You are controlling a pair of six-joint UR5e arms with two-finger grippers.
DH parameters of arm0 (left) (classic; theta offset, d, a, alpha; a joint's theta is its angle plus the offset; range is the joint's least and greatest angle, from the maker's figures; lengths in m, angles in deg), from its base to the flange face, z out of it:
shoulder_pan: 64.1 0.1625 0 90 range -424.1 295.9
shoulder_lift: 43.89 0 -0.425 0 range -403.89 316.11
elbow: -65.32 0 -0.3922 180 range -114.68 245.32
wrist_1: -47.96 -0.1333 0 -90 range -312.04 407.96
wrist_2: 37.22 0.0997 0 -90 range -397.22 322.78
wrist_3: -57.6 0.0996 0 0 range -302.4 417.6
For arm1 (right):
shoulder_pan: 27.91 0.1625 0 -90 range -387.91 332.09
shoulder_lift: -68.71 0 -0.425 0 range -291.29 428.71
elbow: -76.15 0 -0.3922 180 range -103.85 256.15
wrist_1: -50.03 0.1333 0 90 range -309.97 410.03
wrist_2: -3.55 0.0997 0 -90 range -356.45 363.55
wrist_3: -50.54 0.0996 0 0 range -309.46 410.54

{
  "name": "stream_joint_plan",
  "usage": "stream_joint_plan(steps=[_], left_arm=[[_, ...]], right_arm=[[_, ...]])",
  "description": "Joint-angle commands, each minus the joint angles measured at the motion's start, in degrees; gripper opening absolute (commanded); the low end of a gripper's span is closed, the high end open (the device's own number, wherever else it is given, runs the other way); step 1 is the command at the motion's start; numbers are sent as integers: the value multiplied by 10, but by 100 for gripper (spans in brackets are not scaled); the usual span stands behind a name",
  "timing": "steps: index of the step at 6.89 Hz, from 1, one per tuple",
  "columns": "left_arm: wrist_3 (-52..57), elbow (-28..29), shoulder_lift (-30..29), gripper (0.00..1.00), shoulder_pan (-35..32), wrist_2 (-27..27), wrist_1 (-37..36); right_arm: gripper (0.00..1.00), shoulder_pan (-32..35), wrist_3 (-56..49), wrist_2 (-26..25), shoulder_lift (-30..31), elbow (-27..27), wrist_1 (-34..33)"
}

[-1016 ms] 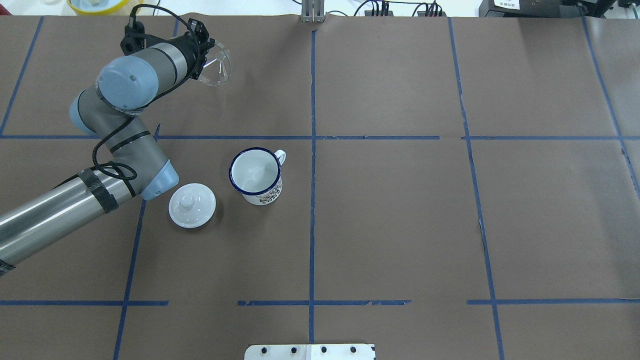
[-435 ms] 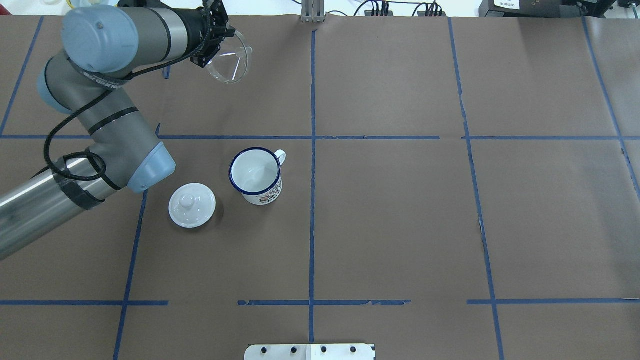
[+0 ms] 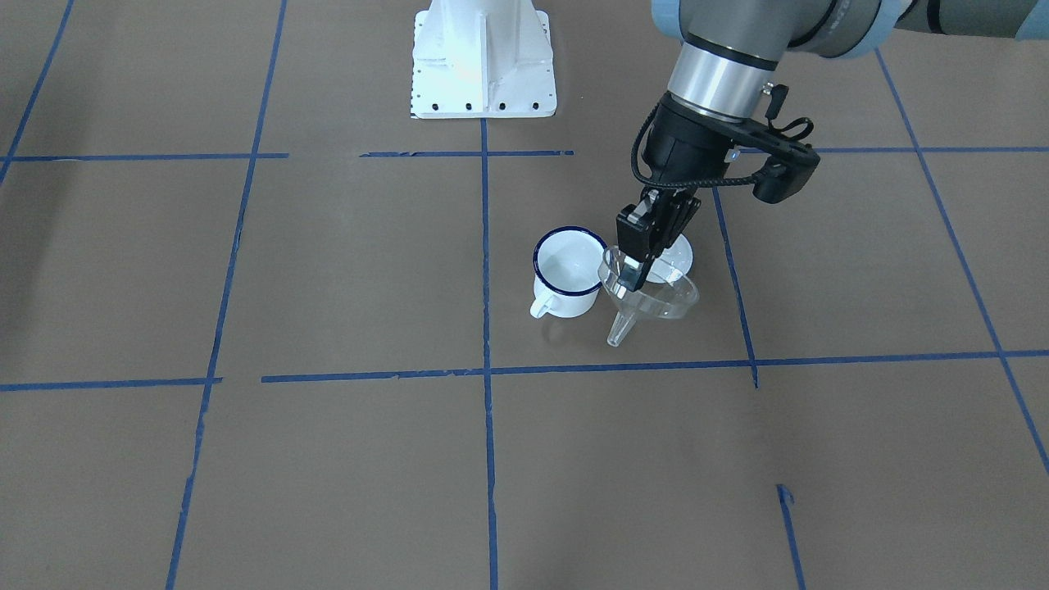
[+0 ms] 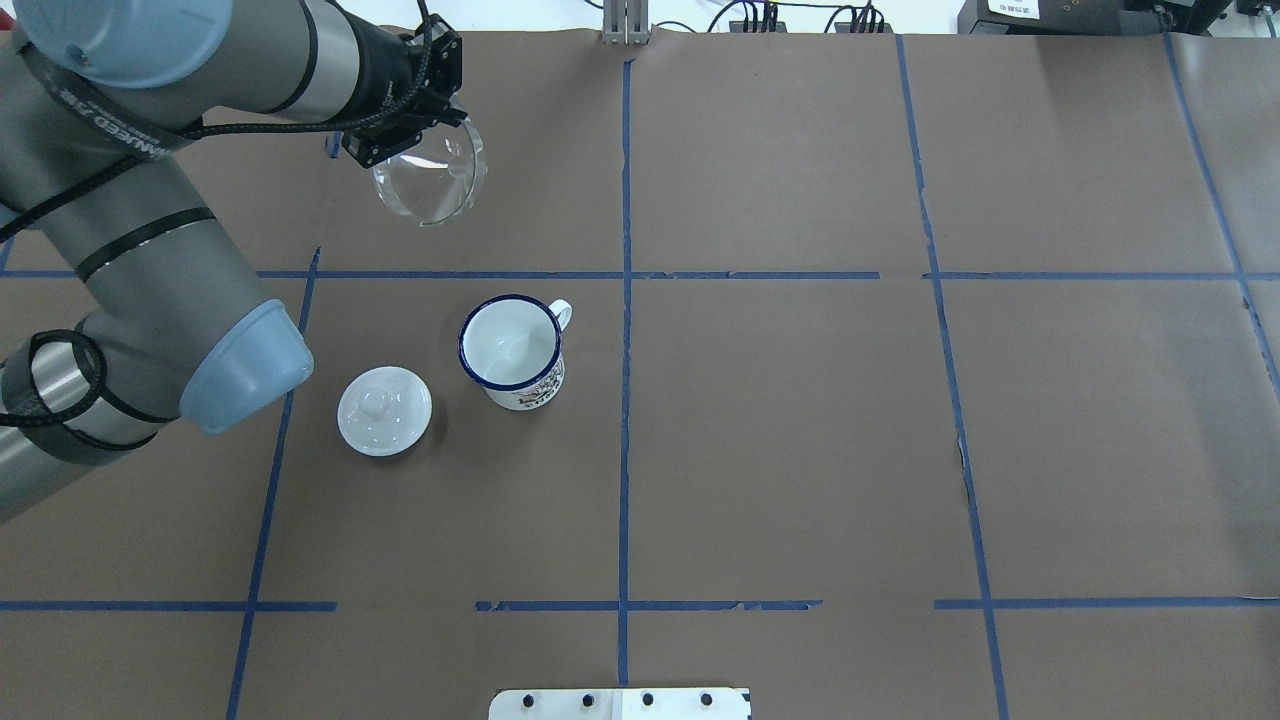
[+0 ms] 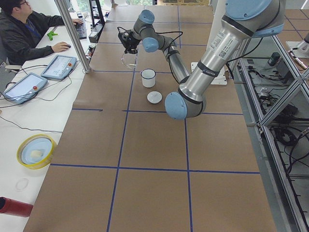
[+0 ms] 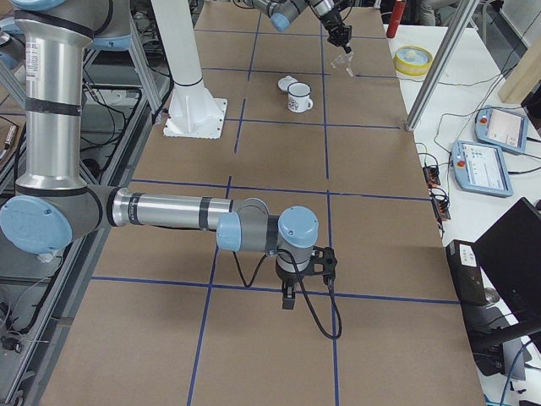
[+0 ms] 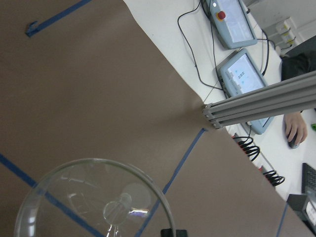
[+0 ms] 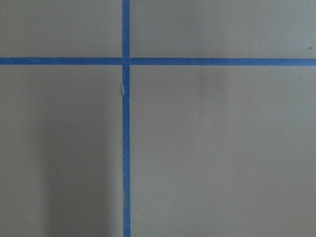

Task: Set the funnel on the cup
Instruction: 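Lift the clear glass funnel and carry it over the white mug, then lower the clear glass funnel into the mouth of the white mug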

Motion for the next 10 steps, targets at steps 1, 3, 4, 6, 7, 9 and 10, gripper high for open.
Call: stream_joint_plan(steps=[1, 3, 4, 6, 7, 9, 10], left_arm=[[85, -12, -64, 0, 29, -30, -168], [146, 74, -122, 0, 53, -46, -226], [178, 129, -141, 0, 63, -46, -227], [214, 166, -146, 0, 73, -47, -226], [214, 163, -146, 0, 77, -49, -227], [215, 153, -147, 0, 77, -71, -228], [215, 158, -146, 0, 87, -71, -227]], right_arm=[[100, 0, 0, 0, 0, 0, 0], [100, 0, 0, 0, 0, 0, 0], [100, 0, 0, 0, 0, 0, 0], [100, 0, 0, 0, 0, 0, 0], [100, 0, 0, 0, 0, 0, 0], [100, 0, 0, 0, 0, 0, 0], [100, 0, 0, 0, 0, 0, 0]])
